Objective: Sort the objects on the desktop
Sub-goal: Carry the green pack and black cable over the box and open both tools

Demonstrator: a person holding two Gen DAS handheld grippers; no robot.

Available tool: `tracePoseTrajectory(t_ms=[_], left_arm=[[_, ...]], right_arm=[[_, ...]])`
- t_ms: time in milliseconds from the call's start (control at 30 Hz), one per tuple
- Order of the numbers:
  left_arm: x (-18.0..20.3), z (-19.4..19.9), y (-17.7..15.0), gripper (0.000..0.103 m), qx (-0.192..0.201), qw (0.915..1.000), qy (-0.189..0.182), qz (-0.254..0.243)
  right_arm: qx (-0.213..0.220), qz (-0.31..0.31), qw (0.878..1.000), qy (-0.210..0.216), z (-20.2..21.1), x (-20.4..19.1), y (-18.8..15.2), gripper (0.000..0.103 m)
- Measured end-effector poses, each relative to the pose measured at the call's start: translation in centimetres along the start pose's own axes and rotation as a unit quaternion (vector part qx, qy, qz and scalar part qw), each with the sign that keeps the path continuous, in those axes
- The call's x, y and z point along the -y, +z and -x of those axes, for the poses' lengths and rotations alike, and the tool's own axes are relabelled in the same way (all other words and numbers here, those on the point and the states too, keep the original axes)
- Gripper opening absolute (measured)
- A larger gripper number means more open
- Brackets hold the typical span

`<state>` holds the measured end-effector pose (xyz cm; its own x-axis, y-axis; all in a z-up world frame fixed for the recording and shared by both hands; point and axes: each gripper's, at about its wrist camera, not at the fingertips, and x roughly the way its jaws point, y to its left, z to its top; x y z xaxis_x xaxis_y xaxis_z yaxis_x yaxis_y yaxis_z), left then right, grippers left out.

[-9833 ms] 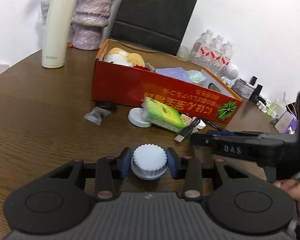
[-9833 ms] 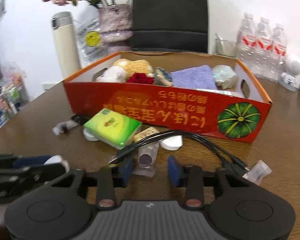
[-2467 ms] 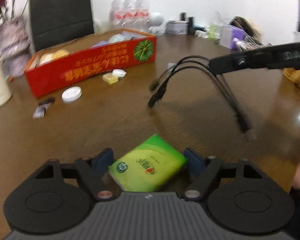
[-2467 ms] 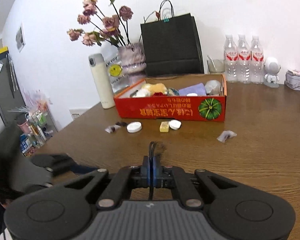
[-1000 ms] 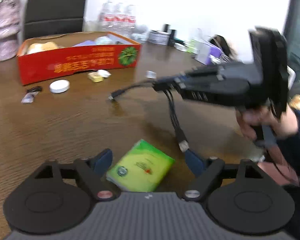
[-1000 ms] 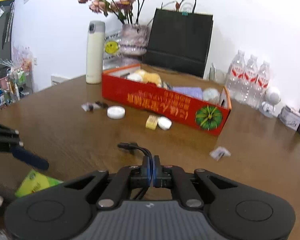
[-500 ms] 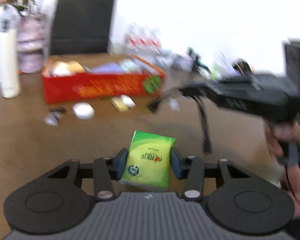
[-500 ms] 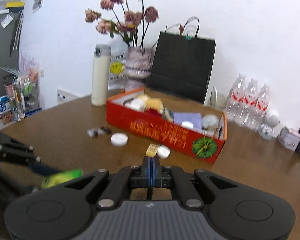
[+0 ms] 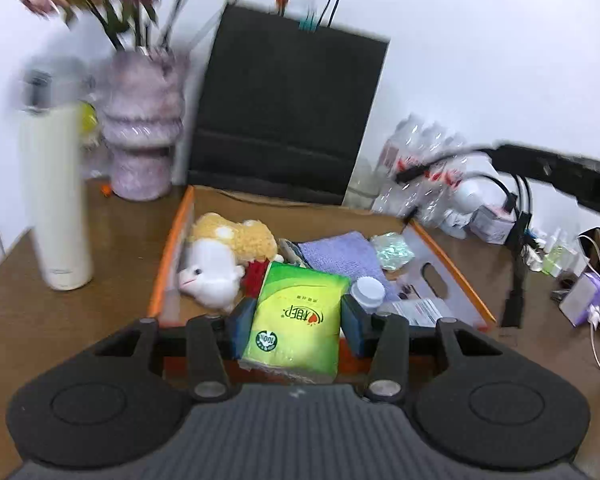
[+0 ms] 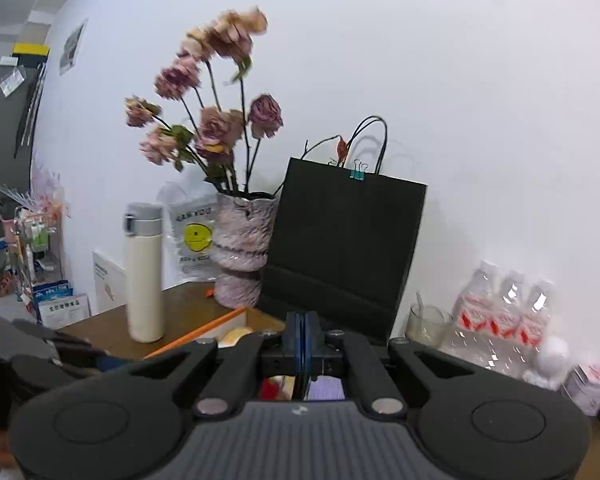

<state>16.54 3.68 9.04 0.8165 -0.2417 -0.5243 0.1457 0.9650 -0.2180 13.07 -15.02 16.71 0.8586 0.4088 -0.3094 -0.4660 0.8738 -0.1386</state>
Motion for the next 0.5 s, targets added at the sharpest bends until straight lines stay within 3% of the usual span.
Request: tracePoseTrajectory(t_ms=[133,267,367,433,500], left_arm=[[0.9,-6.0,2.5,0.046,-0.023,0.9995,0.010,-0.020],[1.4,-11.8,2.9,0.047,-0.067,0.9969,0.035,-0.020],[2.3,-14.3,2.6,0.048,-0.094,0.9947,0.027,-0.031],[2.9,-14.8,2.4,0.049,-0.098,0.9937,0.031,-0.045],[3.1,-15.4,2.6,0.056,-0.108,0.9926,0.033,-0.045]], right_arm=[[-0.035,-0.028,0.998,0.043,-7.5,2.3,1.3,0.001],[-0.111,-0.055,0.990,0.060,-16.1,5.3,-1.1,0.001],[-0.187,-0.119,0.974,0.055,-21.8,8.3,-4.2,0.001],[-0.226,-0.154,0.961,0.030,-23.9,9.5,-6.0,0.002],[-0.268,-0.161,0.950,0.012,-25.2,9.8,-7.1,0.002]])
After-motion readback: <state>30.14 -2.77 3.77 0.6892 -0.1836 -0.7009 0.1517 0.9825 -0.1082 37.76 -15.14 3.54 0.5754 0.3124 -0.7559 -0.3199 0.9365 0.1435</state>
